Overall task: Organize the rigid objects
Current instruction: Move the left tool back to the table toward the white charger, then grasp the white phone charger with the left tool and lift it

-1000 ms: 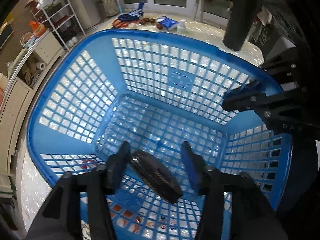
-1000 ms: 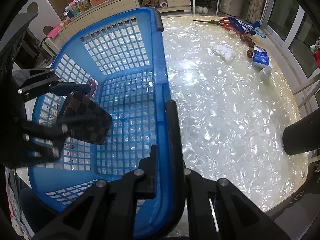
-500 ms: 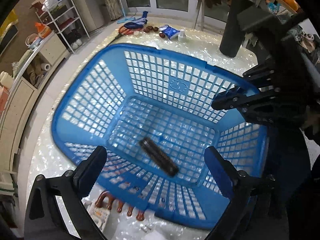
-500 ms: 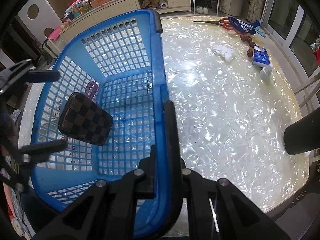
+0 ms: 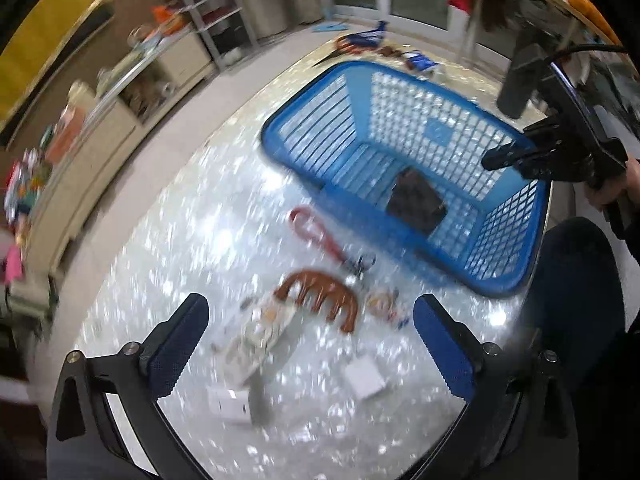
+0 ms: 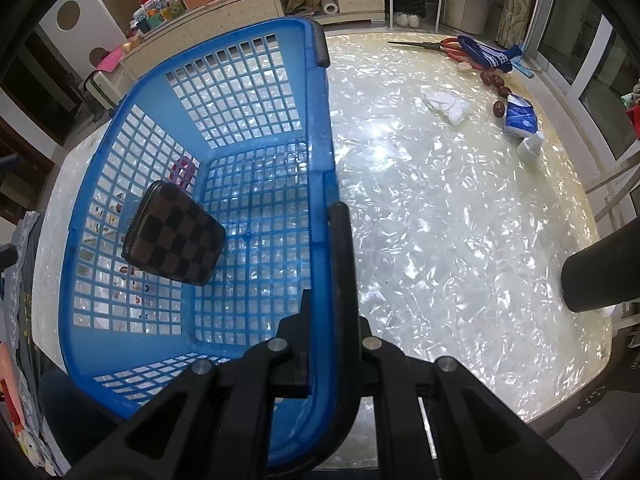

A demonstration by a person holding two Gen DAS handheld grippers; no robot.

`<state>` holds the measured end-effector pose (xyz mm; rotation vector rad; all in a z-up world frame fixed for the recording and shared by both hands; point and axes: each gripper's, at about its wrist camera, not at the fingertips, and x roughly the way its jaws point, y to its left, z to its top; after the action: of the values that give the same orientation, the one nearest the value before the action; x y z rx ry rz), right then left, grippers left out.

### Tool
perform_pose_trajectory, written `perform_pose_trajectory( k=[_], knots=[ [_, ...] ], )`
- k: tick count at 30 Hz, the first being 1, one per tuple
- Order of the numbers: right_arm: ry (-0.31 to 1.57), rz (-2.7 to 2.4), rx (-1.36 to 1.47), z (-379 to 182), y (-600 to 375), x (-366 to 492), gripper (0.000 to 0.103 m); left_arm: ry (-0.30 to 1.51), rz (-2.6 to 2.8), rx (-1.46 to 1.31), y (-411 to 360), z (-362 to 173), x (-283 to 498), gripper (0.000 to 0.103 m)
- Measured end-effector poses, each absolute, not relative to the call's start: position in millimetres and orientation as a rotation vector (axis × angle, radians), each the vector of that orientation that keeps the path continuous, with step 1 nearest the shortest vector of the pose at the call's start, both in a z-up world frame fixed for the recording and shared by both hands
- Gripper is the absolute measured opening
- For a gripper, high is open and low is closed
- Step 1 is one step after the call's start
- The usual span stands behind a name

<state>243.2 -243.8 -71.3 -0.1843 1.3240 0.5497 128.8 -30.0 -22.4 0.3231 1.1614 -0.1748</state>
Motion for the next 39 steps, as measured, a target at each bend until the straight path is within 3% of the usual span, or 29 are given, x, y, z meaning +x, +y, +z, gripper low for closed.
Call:
perform_pose_trajectory(
  k=[10,18,33,39],
  knots=[
    [1.327,0.548,-0.195,-71.4,-242.6,242.8,0.007,1.318,-0.095,0.092,6.9,-88.1,86.5,0.103],
    [1.327,0.552,-0.197,-72.3,-241.3,242.3,0.007,1.325,-0.036,-0.058,4.1,-137.6,80.6,0.103],
    [1.328,0.557,-0.194,-73.3,-242.2,243.4,0.007,1.371,-0.003,-0.083,4.3,-186.0,89.7,0.102],
    [1.329,0.556,-0.196,-73.3,-242.1,243.6,0.007,1.392,-0.005,-0.114,2.2,-193.1,94.2,0.086]
  ],
)
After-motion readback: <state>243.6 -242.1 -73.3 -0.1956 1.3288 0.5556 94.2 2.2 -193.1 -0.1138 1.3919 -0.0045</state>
